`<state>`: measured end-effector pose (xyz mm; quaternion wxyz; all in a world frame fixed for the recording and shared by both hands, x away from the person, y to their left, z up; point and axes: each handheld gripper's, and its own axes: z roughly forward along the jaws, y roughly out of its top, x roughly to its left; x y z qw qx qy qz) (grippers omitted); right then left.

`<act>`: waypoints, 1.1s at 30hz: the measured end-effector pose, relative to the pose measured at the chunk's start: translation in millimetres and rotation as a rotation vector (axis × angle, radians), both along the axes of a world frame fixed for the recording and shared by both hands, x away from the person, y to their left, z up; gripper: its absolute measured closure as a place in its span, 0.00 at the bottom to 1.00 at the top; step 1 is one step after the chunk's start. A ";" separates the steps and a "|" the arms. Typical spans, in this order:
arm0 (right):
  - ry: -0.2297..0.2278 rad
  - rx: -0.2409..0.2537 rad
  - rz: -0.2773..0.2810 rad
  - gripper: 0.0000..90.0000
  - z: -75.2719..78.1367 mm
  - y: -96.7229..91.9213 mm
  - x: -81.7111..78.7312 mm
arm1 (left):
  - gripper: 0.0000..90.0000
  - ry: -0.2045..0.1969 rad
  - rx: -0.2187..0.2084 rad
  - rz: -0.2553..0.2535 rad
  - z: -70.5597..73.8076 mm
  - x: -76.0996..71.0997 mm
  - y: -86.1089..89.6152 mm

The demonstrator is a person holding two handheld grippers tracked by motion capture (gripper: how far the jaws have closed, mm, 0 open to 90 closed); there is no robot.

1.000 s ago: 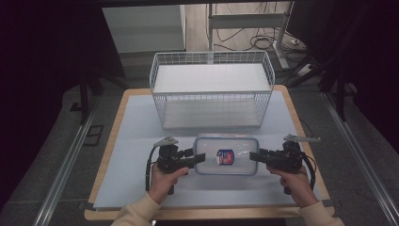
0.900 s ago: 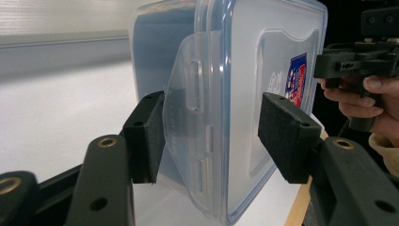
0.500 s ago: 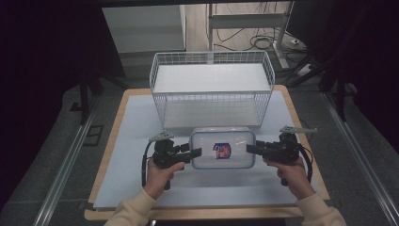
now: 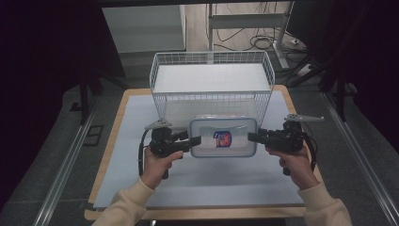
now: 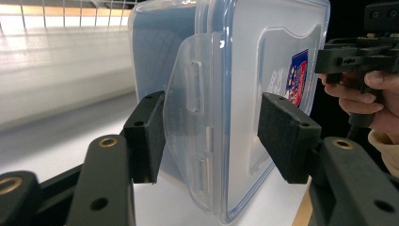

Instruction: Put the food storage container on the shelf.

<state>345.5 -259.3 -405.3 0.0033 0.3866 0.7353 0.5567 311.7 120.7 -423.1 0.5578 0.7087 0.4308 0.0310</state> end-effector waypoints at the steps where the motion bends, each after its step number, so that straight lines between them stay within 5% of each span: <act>1: -0.002 0.001 -0.001 0.58 1.5 -0.1 1.0 | 0.49 -0.003 0.004 -0.002 2.0 1.0 0.4; 33: -0.067 0.013 -0.002 0.58 59.6 9.6 34.5 | 0.49 -0.073 0.004 0.004 61.4 35.1 10.2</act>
